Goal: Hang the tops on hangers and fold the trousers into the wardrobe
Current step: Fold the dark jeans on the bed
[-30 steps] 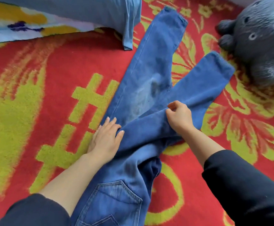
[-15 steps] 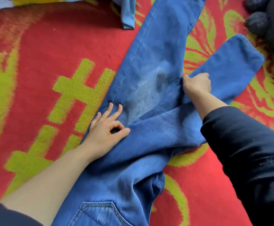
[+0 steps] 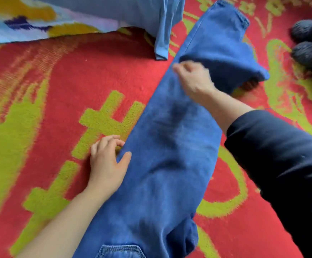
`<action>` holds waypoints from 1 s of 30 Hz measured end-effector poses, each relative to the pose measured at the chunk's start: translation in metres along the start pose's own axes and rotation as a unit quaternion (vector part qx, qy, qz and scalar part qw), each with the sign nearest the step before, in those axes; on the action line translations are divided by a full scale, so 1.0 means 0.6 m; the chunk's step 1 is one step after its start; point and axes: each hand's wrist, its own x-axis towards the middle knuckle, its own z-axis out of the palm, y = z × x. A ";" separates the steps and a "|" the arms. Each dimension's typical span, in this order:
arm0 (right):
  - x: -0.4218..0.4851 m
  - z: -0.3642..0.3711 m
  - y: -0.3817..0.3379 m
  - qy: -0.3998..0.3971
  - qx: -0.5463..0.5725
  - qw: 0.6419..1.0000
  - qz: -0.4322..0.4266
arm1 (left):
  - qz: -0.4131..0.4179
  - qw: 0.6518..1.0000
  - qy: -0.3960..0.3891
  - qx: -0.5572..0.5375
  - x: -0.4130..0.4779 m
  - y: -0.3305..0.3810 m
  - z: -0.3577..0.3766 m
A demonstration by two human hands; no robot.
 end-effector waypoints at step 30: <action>0.286 -0.258 0.128 0.258 0.272 0.909 0.180 | 0.173 0.968 -0.051 0.177 0.308 0.130 0.106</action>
